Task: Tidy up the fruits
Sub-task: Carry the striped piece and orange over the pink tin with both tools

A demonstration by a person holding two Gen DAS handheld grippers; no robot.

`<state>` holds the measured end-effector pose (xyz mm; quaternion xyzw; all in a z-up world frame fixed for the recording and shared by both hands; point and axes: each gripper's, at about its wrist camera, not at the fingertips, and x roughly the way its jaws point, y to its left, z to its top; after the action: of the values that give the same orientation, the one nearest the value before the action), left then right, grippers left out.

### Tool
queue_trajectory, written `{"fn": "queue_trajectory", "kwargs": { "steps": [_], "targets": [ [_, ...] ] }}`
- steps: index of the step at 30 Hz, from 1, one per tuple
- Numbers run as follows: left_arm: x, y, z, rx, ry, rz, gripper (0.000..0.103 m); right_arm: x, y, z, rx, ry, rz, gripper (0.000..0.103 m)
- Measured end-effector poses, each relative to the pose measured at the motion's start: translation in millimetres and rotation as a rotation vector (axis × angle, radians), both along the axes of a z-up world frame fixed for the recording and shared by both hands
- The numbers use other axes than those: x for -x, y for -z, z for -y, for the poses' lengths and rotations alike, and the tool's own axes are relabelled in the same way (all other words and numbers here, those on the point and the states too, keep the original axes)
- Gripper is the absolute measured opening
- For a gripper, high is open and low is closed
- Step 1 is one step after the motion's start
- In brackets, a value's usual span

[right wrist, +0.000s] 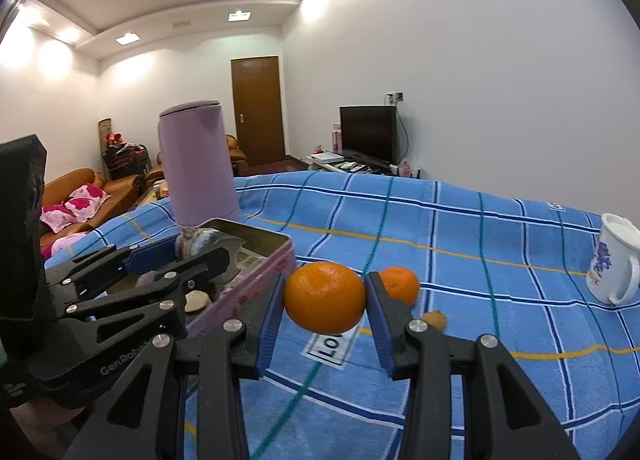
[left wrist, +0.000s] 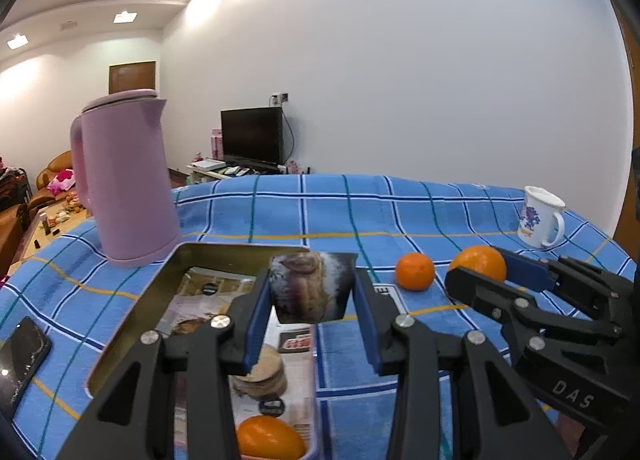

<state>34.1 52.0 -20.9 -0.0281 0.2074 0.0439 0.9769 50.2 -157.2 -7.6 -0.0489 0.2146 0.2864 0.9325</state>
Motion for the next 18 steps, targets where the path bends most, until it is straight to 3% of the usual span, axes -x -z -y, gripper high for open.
{"fn": "queue_trajectory", "kwargs": {
  "steps": [18],
  "targets": [
    [11.4,-3.2,-28.6,-0.013,-0.058,-0.014,0.041,9.3,-6.0,-33.6,0.0,-0.085,0.008,0.042]
  ]
}}
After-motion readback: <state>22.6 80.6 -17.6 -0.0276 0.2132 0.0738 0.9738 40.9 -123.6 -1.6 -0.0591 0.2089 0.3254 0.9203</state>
